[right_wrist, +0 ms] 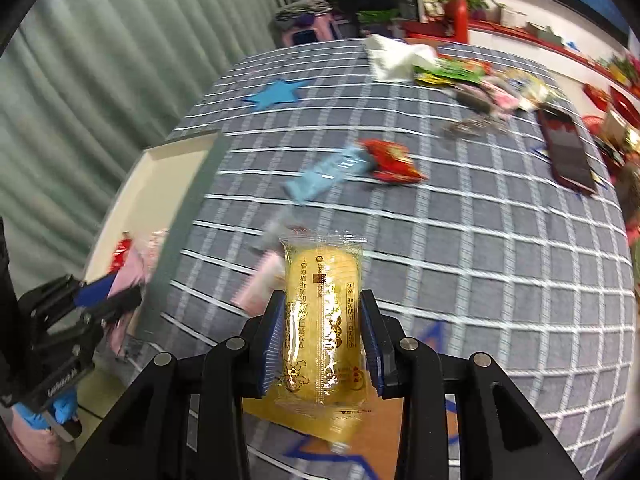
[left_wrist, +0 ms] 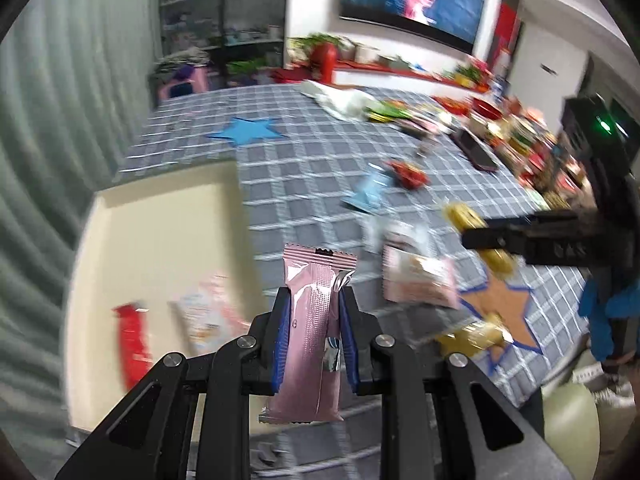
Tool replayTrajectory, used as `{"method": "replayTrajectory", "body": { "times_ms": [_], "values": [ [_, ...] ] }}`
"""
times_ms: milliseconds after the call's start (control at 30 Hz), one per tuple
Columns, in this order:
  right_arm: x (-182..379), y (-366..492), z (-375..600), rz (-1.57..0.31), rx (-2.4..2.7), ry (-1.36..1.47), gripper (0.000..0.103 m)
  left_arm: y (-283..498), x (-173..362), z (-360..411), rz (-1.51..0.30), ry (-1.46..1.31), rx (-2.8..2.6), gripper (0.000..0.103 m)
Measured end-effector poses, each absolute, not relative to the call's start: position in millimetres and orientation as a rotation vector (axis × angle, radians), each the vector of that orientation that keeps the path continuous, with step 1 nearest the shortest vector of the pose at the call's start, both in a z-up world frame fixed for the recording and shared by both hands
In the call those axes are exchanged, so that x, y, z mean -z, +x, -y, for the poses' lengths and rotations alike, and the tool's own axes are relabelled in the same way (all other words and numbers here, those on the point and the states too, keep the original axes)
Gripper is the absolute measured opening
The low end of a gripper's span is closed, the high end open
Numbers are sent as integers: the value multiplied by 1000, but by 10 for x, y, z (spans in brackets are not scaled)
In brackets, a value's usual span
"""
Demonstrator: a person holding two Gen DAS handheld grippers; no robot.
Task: Organize snacks
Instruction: 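Carry both snacks into the cream tray and open both tools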
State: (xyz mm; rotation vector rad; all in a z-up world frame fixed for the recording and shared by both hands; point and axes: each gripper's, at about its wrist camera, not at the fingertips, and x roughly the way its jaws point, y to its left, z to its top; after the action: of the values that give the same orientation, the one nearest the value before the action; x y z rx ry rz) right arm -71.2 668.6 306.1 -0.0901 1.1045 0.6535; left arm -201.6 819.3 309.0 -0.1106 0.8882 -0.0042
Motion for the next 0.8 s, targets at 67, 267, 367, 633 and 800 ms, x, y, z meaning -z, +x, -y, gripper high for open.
{"method": "replayTrajectory", "body": {
  "times_ms": [67, 267, 367, 633, 800],
  "values": [
    [-3075, -715, -6864, -1102, -686, -103, 37, -2016, -3102, -8392, -880, -118, -55, 25],
    [-3088, -760, -7508, -1104, -789, -137, 37, -1990, -3023, -8942, -881, -173, -167, 25],
    [-3066, -756, -7862, -1113, -837, -154, 37, -1964, -2959, -9127, -885, -196, -189, 25],
    [-2969, -696, -8596, -1142, -911, -170, 37, -1900, -2695, -9441, -924, -237, -225, 27],
    [-2782, -533, -8677, -1211, -876, -159, 68, -1881, -2591, -9402, -939, -207, -218, 67]
  ]
}}
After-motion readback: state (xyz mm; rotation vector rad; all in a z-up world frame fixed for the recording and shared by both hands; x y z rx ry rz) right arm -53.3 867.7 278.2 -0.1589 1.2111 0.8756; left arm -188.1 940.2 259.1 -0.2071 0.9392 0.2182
